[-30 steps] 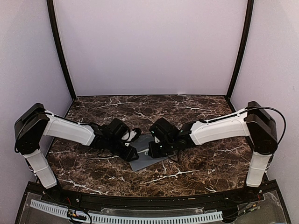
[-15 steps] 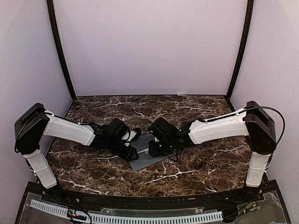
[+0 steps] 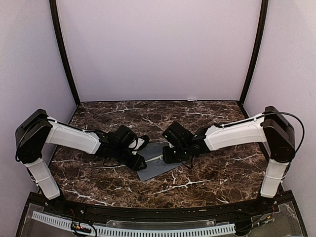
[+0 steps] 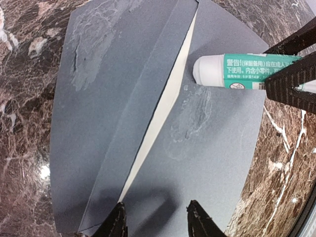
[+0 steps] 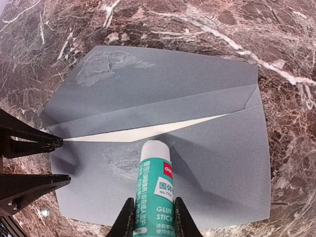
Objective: Place the letter into the envelope and seal it
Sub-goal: Paint the envelope at the center of the board.
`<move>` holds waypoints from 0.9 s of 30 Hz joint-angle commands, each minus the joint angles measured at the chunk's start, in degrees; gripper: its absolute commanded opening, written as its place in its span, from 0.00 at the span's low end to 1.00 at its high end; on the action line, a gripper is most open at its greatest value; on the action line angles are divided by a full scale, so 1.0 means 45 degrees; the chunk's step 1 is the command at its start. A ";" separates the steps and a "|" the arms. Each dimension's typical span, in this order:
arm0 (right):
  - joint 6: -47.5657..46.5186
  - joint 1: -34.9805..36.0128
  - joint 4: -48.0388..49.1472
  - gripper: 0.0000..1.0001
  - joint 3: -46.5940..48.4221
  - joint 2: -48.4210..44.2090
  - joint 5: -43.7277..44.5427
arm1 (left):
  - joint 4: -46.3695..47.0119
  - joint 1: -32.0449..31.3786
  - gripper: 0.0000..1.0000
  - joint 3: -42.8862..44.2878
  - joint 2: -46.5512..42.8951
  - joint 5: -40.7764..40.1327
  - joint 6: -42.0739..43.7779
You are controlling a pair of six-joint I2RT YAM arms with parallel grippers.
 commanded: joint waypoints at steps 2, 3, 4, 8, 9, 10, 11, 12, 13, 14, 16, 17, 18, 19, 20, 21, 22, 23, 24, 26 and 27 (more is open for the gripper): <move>-0.0133 0.0510 0.0203 0.00 0.0472 0.0453 -0.0474 | -0.0854 -0.0068 0.41 -0.0119 0.0314 0.0028 0.0087; -0.0125 0.0545 0.0271 0.00 0.0573 0.0550 -0.0523 | -0.0862 -0.0068 0.41 -0.0109 0.0309 0.0032 0.0087; -0.0088 0.0591 0.0367 0.00 0.0642 0.0637 -0.0607 | -0.0869 -0.0068 0.41 -0.0104 0.0320 0.0034 0.0087; -0.0058 0.0704 0.0586 0.00 0.0993 0.1002 -0.0796 | -0.0874 -0.0055 0.41 -0.0099 0.0305 0.0035 0.0087; -0.0052 0.0718 0.0583 0.00 0.1070 0.1087 -0.0803 | -0.0882 -0.0055 0.41 -0.0114 0.0305 0.0035 0.0087; -0.0061 0.0735 0.0575 0.00 0.1148 0.1161 -0.0799 | -0.0878 -0.0052 0.41 -0.0116 0.0305 0.0044 0.0087; -0.0053 0.0739 0.0574 0.00 0.1209 0.1212 -0.0798 | -0.0865 -0.0054 0.41 -0.0118 0.0305 0.0030 0.0087; -0.0057 0.0742 0.0569 0.00 0.1253 0.1243 -0.0766 | -0.0864 -0.0061 0.41 -0.0118 0.0305 0.0024 0.0087; -0.0035 0.0735 0.0531 0.00 0.1276 0.1264 -0.0713 | -0.0867 -0.0066 0.41 -0.0133 0.0305 0.0027 0.0087; 0.0014 0.0744 0.0449 0.00 0.1301 0.1269 -0.0636 | -0.0870 -0.0068 0.41 -0.0136 0.0305 0.0021 0.0072; 0.0058 0.0743 0.0282 0.00 0.1322 0.1224 -0.0443 | -0.0868 -0.0068 0.41 -0.0138 0.0287 0.0001 0.0075; 0.0082 0.0733 0.0181 0.00 0.1294 0.1188 -0.0302 | -0.0869 -0.0068 0.41 -0.0138 0.0276 -0.0008 0.0081; 0.0112 0.0712 0.0048 0.00 0.1279 0.1164 -0.0172 | -0.0870 -0.0063 0.41 -0.0148 0.0278 -0.0006 0.0086; 0.0142 0.0673 -0.0068 0.00 0.1245 0.1127 -0.0080 | -0.0861 -0.0056 0.41 -0.0150 0.0282 0.0000 0.0086; 0.0170 0.0634 -0.0156 0.00 0.1155 0.1073 0.0034 | -0.0868 -0.0050 0.41 -0.0154 0.0284 -0.0002 0.0087; 0.0193 0.0580 -0.0216 0.00 0.1056 0.1015 0.0124 | -0.0865 -0.0059 0.41 -0.0157 0.0285 -0.0004 0.0077; 0.0216 0.0505 -0.0226 0.00 0.0936 0.0940 0.0191 | -0.0868 -0.0066 0.41 -0.0157 0.0280 -0.0004 0.0072; 0.0250 0.0432 -0.0212 0.00 0.0802 0.0808 0.0246 | -0.0870 -0.0067 0.41 -0.0158 0.0273 -0.0004 0.0069; 0.0277 0.0357 -0.0208 0.00 0.0697 0.0726 0.0292 | -0.0880 -0.0063 0.41 -0.0158 0.0272 -0.0004 0.0068; 0.0304 0.0156 -0.0217 0.00 0.0492 0.0581 0.0402 | -0.0884 -0.0067 0.41 -0.0158 0.0266 -0.0021 0.0077; 0.0276 0.0083 -0.0204 0.00 0.0424 0.0519 0.0451 | -0.0898 -0.0058 0.41 -0.0158 0.0266 -0.0038 0.0085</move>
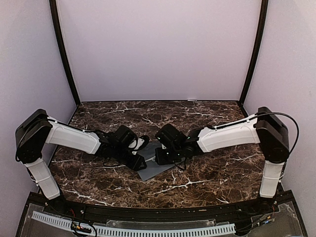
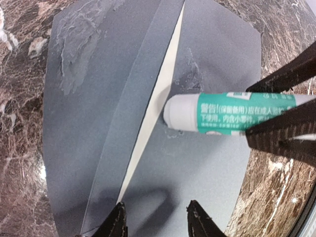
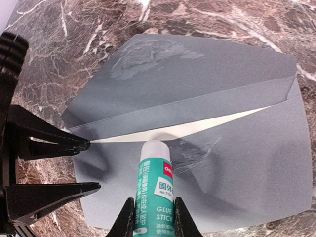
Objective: Place the letter into the envelope and seal it
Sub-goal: Paint the envelope at the center of the board.
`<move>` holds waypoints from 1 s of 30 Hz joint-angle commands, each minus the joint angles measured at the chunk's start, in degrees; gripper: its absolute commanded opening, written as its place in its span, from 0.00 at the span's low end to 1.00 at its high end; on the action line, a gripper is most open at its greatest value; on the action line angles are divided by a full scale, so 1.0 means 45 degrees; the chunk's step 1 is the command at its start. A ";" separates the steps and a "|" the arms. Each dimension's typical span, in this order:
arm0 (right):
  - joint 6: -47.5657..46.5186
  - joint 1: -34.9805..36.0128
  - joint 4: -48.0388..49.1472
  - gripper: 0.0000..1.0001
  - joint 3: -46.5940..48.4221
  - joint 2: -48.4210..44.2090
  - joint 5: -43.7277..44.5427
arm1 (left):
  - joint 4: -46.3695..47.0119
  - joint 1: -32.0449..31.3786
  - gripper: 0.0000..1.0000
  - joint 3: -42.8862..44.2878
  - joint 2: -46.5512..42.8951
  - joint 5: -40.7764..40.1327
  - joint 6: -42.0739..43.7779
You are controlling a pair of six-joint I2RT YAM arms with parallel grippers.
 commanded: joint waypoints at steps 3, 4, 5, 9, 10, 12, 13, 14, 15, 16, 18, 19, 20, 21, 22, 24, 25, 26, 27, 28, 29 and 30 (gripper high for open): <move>0.0116 -0.0600 -0.0568 0.00 -0.0660 -0.0429 0.0793 | -0.0891 -0.0066 0.41 -0.0175 0.0266 -0.0043 0.0087; 0.0093 -0.0649 -0.0607 0.00 -0.0659 -0.0439 0.0828 | -0.0900 -0.0067 0.41 -0.0176 0.0266 -0.0043 0.0087; 0.0085 -0.0674 -0.0639 0.00 -0.0686 -0.0449 0.0856 | -0.0905 -0.0058 0.41 -0.0167 0.0266 -0.0043 0.0087; 0.0099 -0.0758 -0.0692 0.00 -0.0804 -0.0589 0.0971 | -0.0913 -0.0062 0.41 -0.0177 0.0247 -0.0078 0.0087; 0.0111 -0.0771 -0.0698 0.00 -0.0846 -0.0622 0.0950 | -0.0920 -0.0055 0.41 -0.0177 0.0241 -0.0072 0.0087; 0.0097 -0.0766 -0.0637 0.00 -0.0898 -0.0705 0.0846 | -0.0923 -0.0054 0.41 -0.0160 0.0245 -0.0059 0.0077; 0.0032 -0.0745 -0.0547 0.00 -0.0919 -0.0744 0.0739 | -0.0916 -0.0065 0.41 -0.0158 0.0246 -0.0062 0.0082; -0.0047 -0.0718 -0.0421 0.00 -0.0941 -0.0776 0.0611 | -0.0902 -0.0066 0.41 -0.0158 0.0246 -0.0053 0.0086; -0.0115 -0.0644 -0.0280 0.00 -0.0921 -0.0802 0.0483 | -0.0906 -0.0053 0.41 -0.0158 0.0246 -0.0046 0.0086; -0.0204 -0.0574 -0.0197 0.00 -0.0880 -0.0790 0.0384 | -0.0909 -0.0055 0.41 -0.0158 0.0236 -0.0045 0.0082; -0.0358 -0.0342 -0.0120 0.00 -0.0698 -0.0693 0.0219 | -0.0897 -0.0064 0.41 -0.0158 0.0245 -0.0044 0.0089; -0.0381 -0.0238 -0.0114 0.00 -0.0546 -0.0594 0.0150 | -0.0903 -0.0066 0.41 -0.0158 0.0245 -0.0034 0.0088; -0.0394 -0.0130 -0.0077 0.00 -0.0450 -0.0510 0.0047 | -0.0908 -0.0053 0.41 -0.0158 0.0246 -0.0039 0.0082; -0.0388 -0.0041 -0.0045 0.00 -0.0345 -0.0410 -0.0049 | -0.0909 -0.0051 0.41 -0.0158 0.0236 -0.0042 0.0086; -0.0375 0.0056 0.0005 0.00 -0.0254 -0.0302 -0.0188 | -0.0900 -0.0064 0.41 -0.0158 0.0244 -0.0043 0.0086; -0.0321 0.0241 0.0136 0.00 -0.0106 -0.0106 -0.0449 | -0.0904 -0.0065 0.41 -0.0158 0.0246 -0.0029 0.0087; -0.0274 0.0370 0.0155 0.00 -0.0046 -0.0020 -0.0553 | -0.0908 -0.0067 0.41 -0.0158 0.0246 -0.0015 0.0087; -0.0229 0.0452 0.0187 0.00 0.0003 0.0064 -0.0664 | -0.0909 -0.0068 0.41 -0.0158 0.0236 -0.0010 0.0087; -0.0214 0.0528 0.0215 0.00 0.0029 0.0121 -0.0734 | -0.0909 -0.0058 0.41 -0.0158 0.0229 -0.0006 0.0087; -0.0178 0.0567 0.0219 0.00 0.0032 0.0158 -0.0770 | -0.0900 -0.0066 0.42 -0.0158 0.0228 -0.0005 0.0087; -0.0119 0.0610 0.0219 0.00 0.0033 0.0165 -0.0779 | -0.0907 -0.0057 0.42 -0.0158 0.0227 -0.0005 0.0087; -0.0085 0.0614 0.0165 0.00 0.0016 0.0165 -0.0729 | -0.0899 -0.0065 0.41 -0.0158 0.0227 0.0005 0.0087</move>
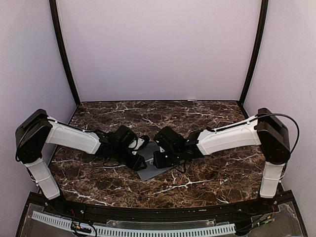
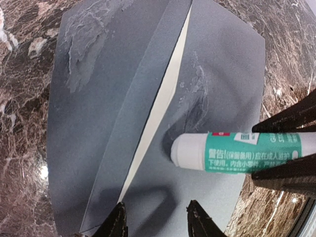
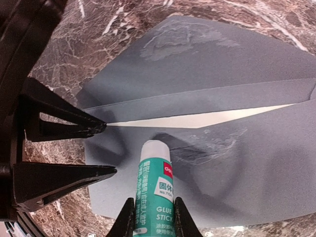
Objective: Place the letter into the envelope and seal it
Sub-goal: Paint the envelope at the center of the board.
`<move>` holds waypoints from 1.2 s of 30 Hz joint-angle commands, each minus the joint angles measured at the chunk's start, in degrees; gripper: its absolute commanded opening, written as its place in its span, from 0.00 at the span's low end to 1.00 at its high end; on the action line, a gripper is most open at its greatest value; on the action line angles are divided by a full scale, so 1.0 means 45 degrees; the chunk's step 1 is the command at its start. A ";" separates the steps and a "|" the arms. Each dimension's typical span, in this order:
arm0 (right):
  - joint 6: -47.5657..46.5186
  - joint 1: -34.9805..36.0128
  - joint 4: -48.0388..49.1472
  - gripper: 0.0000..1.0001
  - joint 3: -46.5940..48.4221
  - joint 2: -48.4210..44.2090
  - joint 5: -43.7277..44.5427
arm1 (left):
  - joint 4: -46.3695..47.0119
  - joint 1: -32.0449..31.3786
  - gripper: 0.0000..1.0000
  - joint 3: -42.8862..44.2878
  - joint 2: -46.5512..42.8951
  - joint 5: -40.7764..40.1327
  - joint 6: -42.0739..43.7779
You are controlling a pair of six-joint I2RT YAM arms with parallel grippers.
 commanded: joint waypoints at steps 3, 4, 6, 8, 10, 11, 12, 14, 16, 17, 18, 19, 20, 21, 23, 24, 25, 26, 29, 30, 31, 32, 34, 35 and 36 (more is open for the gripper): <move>0.0291 0.0191 -0.0524 0.00 0.0207 0.0232 0.0230 | -0.0860 -0.0065 0.41 -0.0165 0.0226 0.0024 0.0075; 0.0298 0.0164 -0.0735 0.00 0.0229 0.0184 0.0446 | -0.0865 -0.0058 0.41 -0.0174 0.0226 0.0032 0.0071; 0.0347 0.0061 -0.1108 0.00 0.0207 0.0072 0.0768 | -0.0877 -0.0062 0.41 -0.0182 0.0226 0.0034 0.0068; 0.0417 -0.0092 -0.1280 0.00 0.0035 -0.0095 0.0933 | -0.0876 -0.0058 0.41 -0.0178 0.0209 0.0025 0.0068; 0.0443 -0.0292 -0.1335 0.00 -0.0217 -0.0331 0.1048 | -0.0883 -0.0067 0.41 -0.0182 0.0207 0.0004 0.0080; 0.0458 -0.0377 -0.1339 0.00 -0.0366 -0.0419 0.1089 | -0.0888 -0.0068 0.41 -0.0190 0.0207 0.0000 0.0085; 0.0460 -0.0464 -0.1333 0.00 -0.0532 -0.0501 0.1110 | -0.0904 -0.0068 0.41 -0.0180 0.0207 -0.0003 0.0087; 0.0458 -0.0625 -0.1377 0.00 -0.0735 -0.0611 0.1172 | -0.0909 -0.0063 0.41 -0.0178 0.0207 -0.0014 0.0085; 0.0476 -0.0778 -0.1484 0.00 -0.0917 -0.0700 0.1235 | -0.0927 -0.0067 0.41 -0.0177 0.0207 -0.0023 0.0087; 0.0482 -0.0834 -0.1524 0.00 -0.0993 -0.0741 0.1270 | -0.0918 -0.0068 0.41 -0.0168 0.0207 -0.0033 0.0087; 0.0500 -0.0882 -0.1534 0.00 -0.1057 -0.0773 0.1289 | -0.0931 -0.0068 0.41 -0.0172 0.0207 -0.0041 0.0087; 0.0487 -0.0900 -0.1523 0.00 -0.1096 -0.0835 0.1296 | -0.0940 -0.0068 0.42 -0.0166 0.0207 -0.0042 0.0097; 0.0501 -0.0910 -0.1512 0.00 -0.1135 -0.0870 0.1297 | -0.0947 -0.0068 0.42 -0.0162 0.0217 -0.0033 0.0104; 0.0473 -0.0919 -0.1476 0.00 -0.1133 -0.0909 0.1246 | -0.0948 -0.0068 0.41 -0.0159 0.0222 -0.0038 0.0105; 0.0377 -0.0905 -0.1334 0.00 -0.1107 -0.0916 0.1080 | -0.0934 -0.0061 0.41 -0.0143 0.0240 -0.0038 0.0106; 0.0316 -0.0859 -0.1242 0.00 -0.1078 -0.0897 0.0970 | -0.0925 -0.0064 0.41 -0.0141 0.0254 -0.0031 0.0107; 0.0272 -0.0802 -0.1125 0.00 -0.1038 -0.0868 0.0875 | -0.0927 -0.0067 0.41 -0.0139 0.0260 -0.0026 0.0107; 0.0210 -0.0729 -0.1020 0.00 -0.0986 -0.0825 0.0783 | -0.0914 -0.0058 0.41 -0.0139 0.0264 -0.0015 0.0097; 0.0181 -0.0459 -0.0900 0.00 -0.0693 -0.0624 0.0614 | -0.0936 -0.0063 0.41 -0.0138 0.0248 -0.0018 0.0106; 0.0177 -0.0369 -0.0865 0.00 -0.0575 -0.0553 0.0560 | -0.0945 -0.0065 0.41 -0.0138 0.0232 -0.0031 0.0106; 0.0193 -0.0272 -0.0793 0.00 -0.0496 -0.0466 0.0478 | -0.0928 -0.0067 0.41 -0.0153 0.0229 -0.0026 0.0106; 0.0222 -0.0197 -0.0747 0.00 -0.0416 -0.0389 0.0409 | -0.0919 -0.0058 0.41 -0.0155 0.0227 -0.0025 0.0092; 0.0293 -0.0045 -0.0702 0.00 -0.0277 -0.0270 0.0266 | -0.0901 -0.0067 0.41 -0.0158 0.0227 -0.0007 0.0088; 0.0305 0.0012 -0.0684 0.00 -0.0222 -0.0211 0.0219 | -0.0905 -0.0058 0.41 -0.0158 0.0217 -0.0005 0.0087; 0.0353 0.0061 -0.0670 0.00 -0.0186 -0.0179 0.0188 | -0.0899 -0.0066 0.41 -0.0158 0.0212 -0.0005 0.0087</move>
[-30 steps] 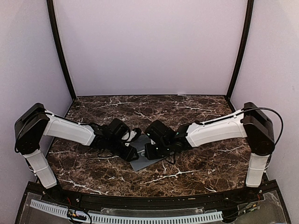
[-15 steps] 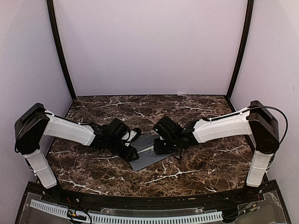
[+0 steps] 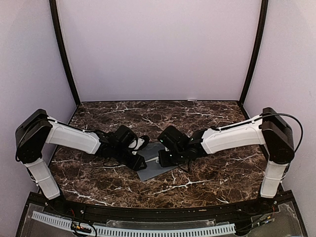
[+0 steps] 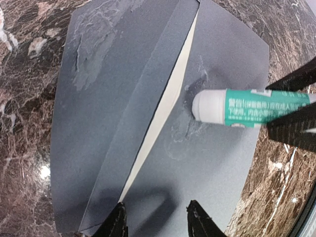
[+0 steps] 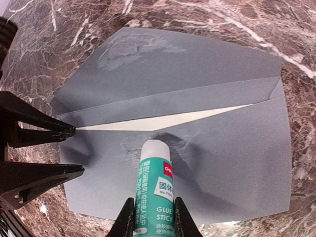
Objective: Place the letter into the envelope and seal it
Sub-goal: Paint the envelope at the center of the board.
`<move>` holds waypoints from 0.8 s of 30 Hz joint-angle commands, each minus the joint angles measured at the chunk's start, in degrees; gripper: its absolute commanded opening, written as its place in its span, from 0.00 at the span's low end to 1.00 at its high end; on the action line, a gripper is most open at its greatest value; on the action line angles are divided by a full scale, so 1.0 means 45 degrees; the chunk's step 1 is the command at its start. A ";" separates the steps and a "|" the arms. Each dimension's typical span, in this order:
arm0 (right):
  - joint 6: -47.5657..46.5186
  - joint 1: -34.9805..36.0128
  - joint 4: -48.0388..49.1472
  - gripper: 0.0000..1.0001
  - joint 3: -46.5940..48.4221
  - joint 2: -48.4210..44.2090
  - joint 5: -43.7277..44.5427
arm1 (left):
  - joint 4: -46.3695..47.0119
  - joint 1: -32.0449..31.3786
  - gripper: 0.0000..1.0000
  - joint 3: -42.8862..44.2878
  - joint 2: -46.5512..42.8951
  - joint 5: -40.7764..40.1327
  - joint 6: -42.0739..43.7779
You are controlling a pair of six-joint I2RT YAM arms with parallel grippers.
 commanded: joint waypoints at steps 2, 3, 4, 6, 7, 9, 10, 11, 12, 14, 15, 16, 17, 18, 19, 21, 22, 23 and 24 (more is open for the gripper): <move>0.0122 0.0460 -0.0073 0.00 0.0398 0.0462 -0.0604 | -0.0899 -0.0068 0.41 -0.0172 0.0203 -0.0009 0.0077; 0.0137 0.0499 -0.0023 0.00 0.0409 0.0471 -0.0655 | -0.0907 -0.0068 0.41 -0.0175 0.0202 0.0005 0.0071; 0.0156 0.0506 -0.0010 0.00 0.0401 0.0482 -0.0678 | -0.0898 -0.0068 0.41 -0.0172 0.0202 0.0008 0.0077; 0.0194 0.0534 -0.0106 0.00 0.0400 0.0541 -0.0611 | -0.0879 -0.0061 0.41 -0.0177 0.0202 0.0010 0.0077; 0.0246 0.0537 -0.0206 0.00 0.0400 0.0542 -0.0531 | -0.0878 -0.0064 0.41 -0.0167 0.0202 -0.0004 0.0081; 0.0298 0.0525 -0.0471 0.00 0.0414 0.0557 -0.0259 | -0.0896 -0.0068 0.41 -0.0179 0.0202 0.0001 0.0080; 0.0313 0.0507 -0.0637 0.00 0.0419 0.0562 -0.0101 | -0.0903 -0.0068 0.41 -0.0178 0.0202 -0.0004 0.0081; 0.0322 0.0461 -0.0768 0.00 0.0409 0.0535 0.0011 | -0.0903 -0.0058 0.41 -0.0177 0.0202 -0.0023 0.0082; 0.0340 0.0401 -0.0877 0.00 0.0377 0.0515 0.0106 | -0.0916 -0.0066 0.41 -0.0168 0.0202 -0.0013 0.0082; 0.0380 0.0217 -0.0979 0.00 0.0189 0.0410 0.0228 | -0.0928 -0.0068 0.41 -0.0169 0.0202 -0.0010 0.0082; 0.0399 0.0136 -0.0974 0.00 0.0078 0.0338 0.0262 | -0.0919 -0.0068 0.41 -0.0163 0.0202 -0.0009 0.0097; 0.0411 0.0041 -0.0973 0.00 -0.0046 0.0253 0.0310 | -0.0924 -0.0058 0.41 -0.0159 0.0202 -0.0024 0.0099; 0.0410 -0.0047 -0.0973 0.00 -0.0161 0.0157 0.0358 | -0.0943 -0.0066 0.41 -0.0158 0.0202 -0.0026 0.0101; 0.0410 -0.0131 -0.0993 0.00 -0.0251 0.0101 0.0439 | -0.0946 -0.0067 0.41 -0.0158 0.0202 -0.0038 0.0101; 0.0388 -0.0215 -0.1002 0.00 -0.0331 0.0036 0.0491 | -0.0953 -0.0068 0.41 -0.0158 0.0202 -0.0043 0.0102; 0.0381 -0.0354 -0.1003 0.00 -0.0469 -0.0068 0.0554 | -0.0959 -0.0068 0.41 -0.0158 0.0202 -0.0055 0.0099; 0.0367 -0.0411 -0.1016 0.00 -0.0522 -0.0095 0.0581 | -0.0973 -0.0068 0.41 -0.0158 0.0202 -0.0065 0.0100; 0.0363 -0.0452 -0.1022 0.00 -0.0563 -0.0116 0.0619 | -0.0989 -0.0068 0.41 -0.0148 0.0202 -0.0066 0.0092; 0.0343 -0.0497 -0.1038 0.00 -0.0587 -0.0130 0.0616 | -0.0993 -0.0058 0.41 -0.0143 0.0202 -0.0058 0.0097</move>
